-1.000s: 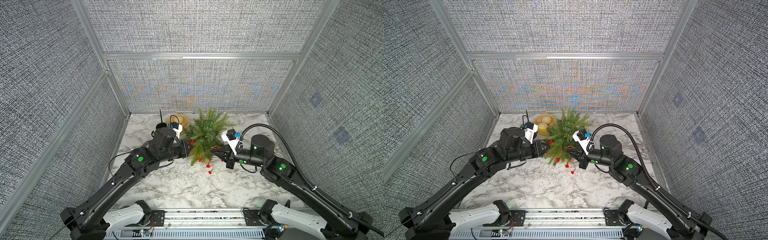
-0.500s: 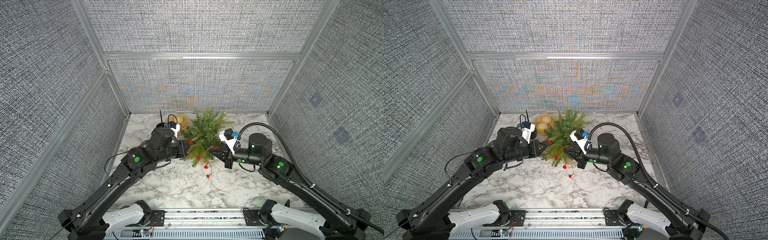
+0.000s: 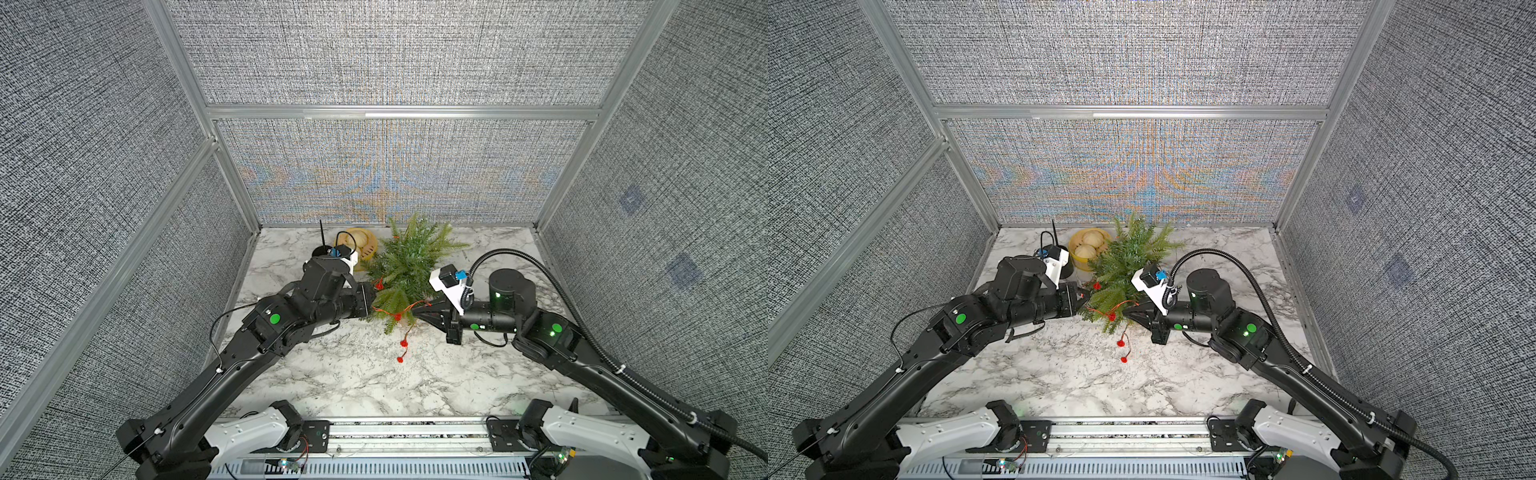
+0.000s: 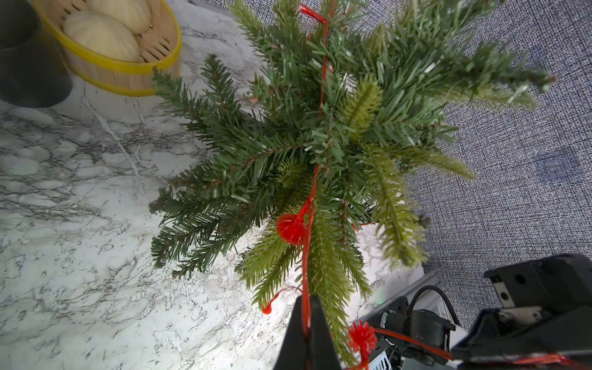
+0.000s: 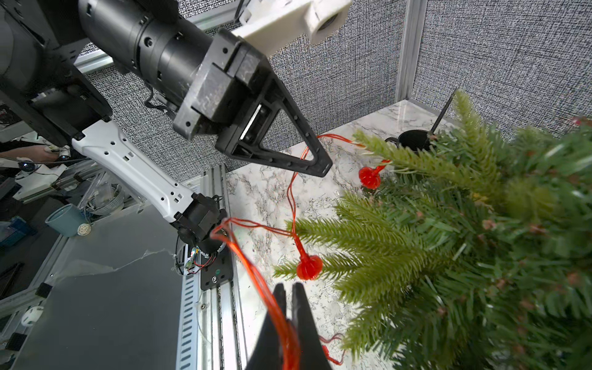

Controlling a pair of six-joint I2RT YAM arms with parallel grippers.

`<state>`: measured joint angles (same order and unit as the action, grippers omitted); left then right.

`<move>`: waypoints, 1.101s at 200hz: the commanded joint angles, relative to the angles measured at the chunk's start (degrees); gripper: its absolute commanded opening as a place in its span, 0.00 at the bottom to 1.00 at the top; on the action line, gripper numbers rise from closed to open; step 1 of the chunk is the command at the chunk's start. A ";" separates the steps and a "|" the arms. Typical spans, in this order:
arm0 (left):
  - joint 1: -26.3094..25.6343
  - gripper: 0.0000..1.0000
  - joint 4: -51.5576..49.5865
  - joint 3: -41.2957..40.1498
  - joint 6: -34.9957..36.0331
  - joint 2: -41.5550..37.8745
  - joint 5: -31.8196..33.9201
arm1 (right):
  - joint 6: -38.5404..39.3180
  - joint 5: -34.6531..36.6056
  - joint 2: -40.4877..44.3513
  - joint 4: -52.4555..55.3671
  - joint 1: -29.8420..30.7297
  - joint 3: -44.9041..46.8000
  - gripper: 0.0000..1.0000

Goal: Remove string lights from the small christmas tree
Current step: Remove the light string from the Christmas tree.

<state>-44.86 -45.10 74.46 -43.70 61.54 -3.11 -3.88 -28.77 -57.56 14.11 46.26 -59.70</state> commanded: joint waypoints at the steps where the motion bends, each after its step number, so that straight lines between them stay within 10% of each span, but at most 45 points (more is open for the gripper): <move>1: 0.12 0.00 0.37 0.27 1.08 -0.06 0.21 | 0.45 -0.93 -0.01 -0.17 0.32 -0.91 0.00; 220: 0.12 0.00 2.83 1.57 1.69 0.42 -0.23 | 2.29 -0.18 -1.68 0.56 1.29 -7.84 0.00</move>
<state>-44.86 -43.38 75.94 -42.26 61.89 -2.96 -2.42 -29.71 -59.57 14.39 47.57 -66.83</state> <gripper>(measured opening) 0.048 0.050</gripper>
